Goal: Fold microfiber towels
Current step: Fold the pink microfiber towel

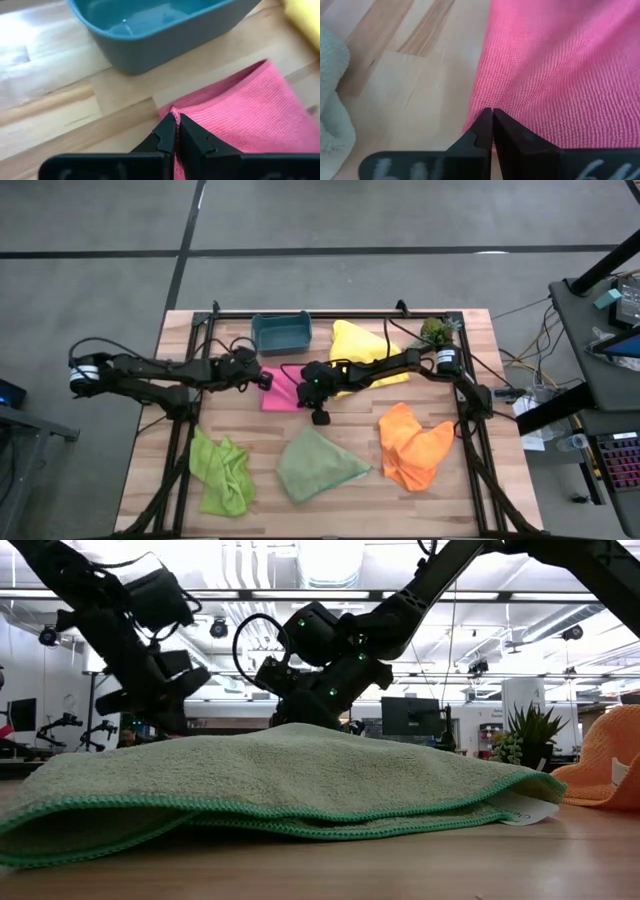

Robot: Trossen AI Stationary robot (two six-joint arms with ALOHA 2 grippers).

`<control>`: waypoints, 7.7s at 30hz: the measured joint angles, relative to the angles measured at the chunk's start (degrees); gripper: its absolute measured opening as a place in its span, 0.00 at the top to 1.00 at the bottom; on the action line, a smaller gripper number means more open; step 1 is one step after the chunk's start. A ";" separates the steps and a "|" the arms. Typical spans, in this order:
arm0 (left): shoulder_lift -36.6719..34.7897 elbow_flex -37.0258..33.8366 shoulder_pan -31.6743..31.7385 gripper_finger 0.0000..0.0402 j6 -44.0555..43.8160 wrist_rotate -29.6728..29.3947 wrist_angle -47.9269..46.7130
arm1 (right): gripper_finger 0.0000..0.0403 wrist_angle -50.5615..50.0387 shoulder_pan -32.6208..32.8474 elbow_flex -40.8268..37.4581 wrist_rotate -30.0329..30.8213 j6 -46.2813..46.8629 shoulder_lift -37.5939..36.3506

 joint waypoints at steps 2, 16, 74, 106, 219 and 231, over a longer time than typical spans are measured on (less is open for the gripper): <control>1.36 -0.36 0.00 1.00 0.02 -0.08 0.95 | 0.98 0.13 0.00 0.00 -0.15 -0.12 -0.21; 12.65 -0.12 0.02 1.00 0.02 -0.42 7.10 | 0.98 0.17 0.00 0.09 -0.24 0.10 -0.57; 6.49 -2.13 -6.75 0.90 21.00 28.27 3.10 | 0.98 5.39 -4.87 0.33 17.73 2.57 1.34; -5.66 -2.48 -6.56 0.90 24.28 1.20 1.41 | 0.98 2.70 1.30 0.16 6.02 4.21 -3.43; 17.37 0.51 4.64 0.91 22.60 23.67 19.37 | 0.33 -6.08 -2.97 -5.35 8.68 30.26 -11.95; 6.47 0.68 8.25 0.72 24.57 24.87 8.67 | 0.33 -6.58 -4.11 -4.61 8.66 27.48 -11.95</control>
